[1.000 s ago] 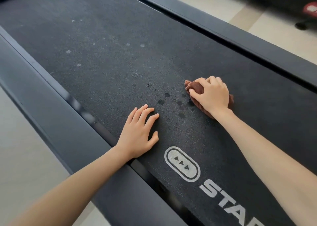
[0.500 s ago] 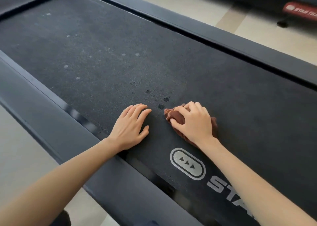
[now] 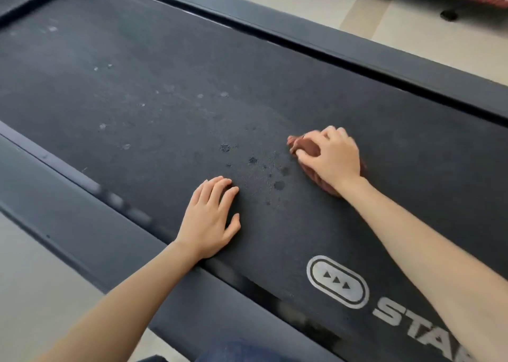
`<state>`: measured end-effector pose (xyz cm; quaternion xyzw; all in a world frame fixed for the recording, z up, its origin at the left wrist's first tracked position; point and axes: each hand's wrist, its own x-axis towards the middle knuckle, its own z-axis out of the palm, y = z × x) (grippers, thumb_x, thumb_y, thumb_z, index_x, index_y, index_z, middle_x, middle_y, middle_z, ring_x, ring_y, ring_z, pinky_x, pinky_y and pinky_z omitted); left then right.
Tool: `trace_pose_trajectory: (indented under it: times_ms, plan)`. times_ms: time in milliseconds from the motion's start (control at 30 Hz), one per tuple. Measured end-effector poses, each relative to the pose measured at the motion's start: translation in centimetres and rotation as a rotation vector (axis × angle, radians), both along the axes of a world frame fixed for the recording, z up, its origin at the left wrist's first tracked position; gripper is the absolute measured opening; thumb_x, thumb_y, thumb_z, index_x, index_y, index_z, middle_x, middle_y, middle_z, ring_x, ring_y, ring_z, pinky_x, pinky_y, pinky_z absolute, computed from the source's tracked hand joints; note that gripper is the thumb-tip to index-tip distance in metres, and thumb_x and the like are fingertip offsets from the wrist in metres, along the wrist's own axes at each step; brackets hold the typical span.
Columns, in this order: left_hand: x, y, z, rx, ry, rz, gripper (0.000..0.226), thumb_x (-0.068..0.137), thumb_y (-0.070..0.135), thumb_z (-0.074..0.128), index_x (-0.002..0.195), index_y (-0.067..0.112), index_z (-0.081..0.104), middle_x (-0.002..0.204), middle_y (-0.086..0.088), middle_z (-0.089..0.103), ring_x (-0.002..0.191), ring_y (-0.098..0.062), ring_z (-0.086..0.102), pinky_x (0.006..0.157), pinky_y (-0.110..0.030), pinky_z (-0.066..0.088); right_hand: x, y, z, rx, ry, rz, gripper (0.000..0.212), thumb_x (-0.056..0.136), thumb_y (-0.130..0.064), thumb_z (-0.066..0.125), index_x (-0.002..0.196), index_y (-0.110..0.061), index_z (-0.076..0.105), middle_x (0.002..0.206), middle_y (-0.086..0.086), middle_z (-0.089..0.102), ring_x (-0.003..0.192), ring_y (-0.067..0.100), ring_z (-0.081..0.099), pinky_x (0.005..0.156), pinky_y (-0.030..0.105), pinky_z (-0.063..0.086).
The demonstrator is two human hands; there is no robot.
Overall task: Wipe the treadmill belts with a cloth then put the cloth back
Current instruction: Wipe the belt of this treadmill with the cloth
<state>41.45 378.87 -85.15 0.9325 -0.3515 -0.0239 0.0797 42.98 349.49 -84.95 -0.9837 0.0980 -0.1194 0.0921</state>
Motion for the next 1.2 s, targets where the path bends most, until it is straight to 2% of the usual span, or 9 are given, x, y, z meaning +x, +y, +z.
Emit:
trace_pose_trajectory:
  times_ms: [133, 233, 433, 633, 767, 900, 1033, 1100, 1200]
  plan:
    - [0.2, 0.2, -0.5, -0.033, -0.012, -0.012, 0.051, 0.083, 0.037, 0.044, 0.119, 0.003, 0.058, 0.125, -0.016, 0.054, 0.122, -0.036, 0.046, 0.105, -0.050, 0.036, 5.6, -2.4, -0.3, -0.005, 0.016, -0.272, 0.041, 0.086, -0.056, 0.050, 0.113, -0.027, 0.060, 0.110, 0.011, 0.058, 0.107, 0.032, 0.048, 0.087, 0.041, 0.040]
    - [0.2, 0.2, -0.5, -0.046, -0.013, -0.012, 0.051, 0.082, 0.036, 0.043, 0.117, 0.002, 0.060, 0.123, -0.017, 0.056, 0.120, -0.037, 0.049, 0.102, -0.051, 0.038, 5.3, -1.1, -0.2, -0.051, 0.033, -0.319, 0.042, 0.088, -0.054, 0.048, 0.115, -0.025, 0.059, 0.112, 0.012, 0.058, 0.108, 0.032, 0.047, 0.088, 0.041, 0.039]
    - [1.3, 1.5, 0.0, 0.017, -0.027, -0.140, 0.055, 0.086, 0.042, 0.036, 0.122, 0.008, 0.059, 0.126, -0.012, 0.058, 0.122, -0.032, 0.050, 0.105, -0.049, 0.037, -0.3, 7.3, 0.2, -0.059, 0.019, -0.076, 0.039, 0.086, -0.051, 0.055, 0.112, -0.023, 0.064, 0.104, 0.008, 0.061, 0.099, 0.027, 0.051, 0.078, 0.035, 0.041]
    - [8.5, 8.2, 0.5, 0.050, -0.034, -0.194, 0.056, 0.089, 0.043, 0.029, 0.129, 0.013, 0.055, 0.134, -0.010, 0.052, 0.129, -0.030, 0.044, 0.109, -0.046, 0.030, -5.4, 16.2, 0.1, -0.036, 0.020, 0.084, 0.034, 0.080, -0.052, 0.060, 0.101, -0.026, 0.067, 0.095, 0.003, 0.062, 0.087, 0.023, 0.055, 0.071, 0.033, 0.046]
    - [10.8, 10.0, -0.2, 0.044, -0.018, -0.271, 0.053, 0.091, 0.041, 0.029, 0.135, 0.020, 0.049, 0.139, -0.006, 0.048, 0.131, -0.029, 0.040, 0.112, -0.046, 0.027, -5.3, 15.8, 0.0, -0.054, -0.008, 0.232, 0.034, 0.077, -0.053, 0.058, 0.097, -0.027, 0.068, 0.089, 0.000, 0.059, 0.080, 0.020, 0.053, 0.065, 0.030, 0.044]
    - [10.9, 10.3, -0.6, -0.008, 0.017, -0.276, 0.052, 0.092, 0.042, 0.029, 0.136, 0.022, 0.048, 0.139, -0.005, 0.047, 0.132, -0.028, 0.037, 0.113, -0.046, 0.024, -1.1, 11.6, 0.3, -0.044, -0.010, -0.032, 0.035, 0.080, -0.050, 0.065, 0.105, -0.025, 0.068, 0.095, 0.003, 0.060, 0.089, 0.025, 0.054, 0.071, 0.036, 0.047]
    - [11.3, 10.5, -0.7, -0.037, 0.030, -0.278, 0.051, 0.091, 0.043, 0.031, 0.135, 0.024, 0.049, 0.140, -0.003, 0.046, 0.133, -0.027, 0.036, 0.112, -0.045, 0.025, 2.5, 8.7, 0.4, -0.032, 0.056, -0.368, 0.037, 0.086, -0.053, 0.055, 0.114, -0.029, 0.062, 0.106, 0.006, 0.058, 0.102, 0.028, 0.050, 0.079, 0.035, 0.042]
    - [11.3, 10.4, -0.7, -0.051, 0.052, -0.281, 0.052, 0.090, 0.044, 0.031, 0.134, 0.023, 0.049, 0.140, -0.002, 0.045, 0.134, -0.026, 0.035, 0.112, -0.044, 0.025, 2.2, 10.0, 0.5, -0.033, 0.051, -0.383, 0.037, 0.086, -0.052, 0.055, 0.113, -0.028, 0.063, 0.104, 0.007, 0.059, 0.100, 0.029, 0.051, 0.078, 0.035, 0.042]
    - [11.5, 10.4, -0.7, -0.089, 0.070, -0.266, 0.051, 0.089, 0.043, 0.033, 0.132, 0.020, 0.049, 0.140, 0.001, 0.045, 0.135, -0.023, 0.034, 0.113, -0.040, 0.021, -1.0, 14.8, 0.6, -0.001, -0.004, -0.198, 0.033, 0.081, -0.048, 0.065, 0.106, -0.025, 0.067, 0.094, 0.004, 0.059, 0.090, 0.025, 0.053, 0.070, 0.030, 0.040]
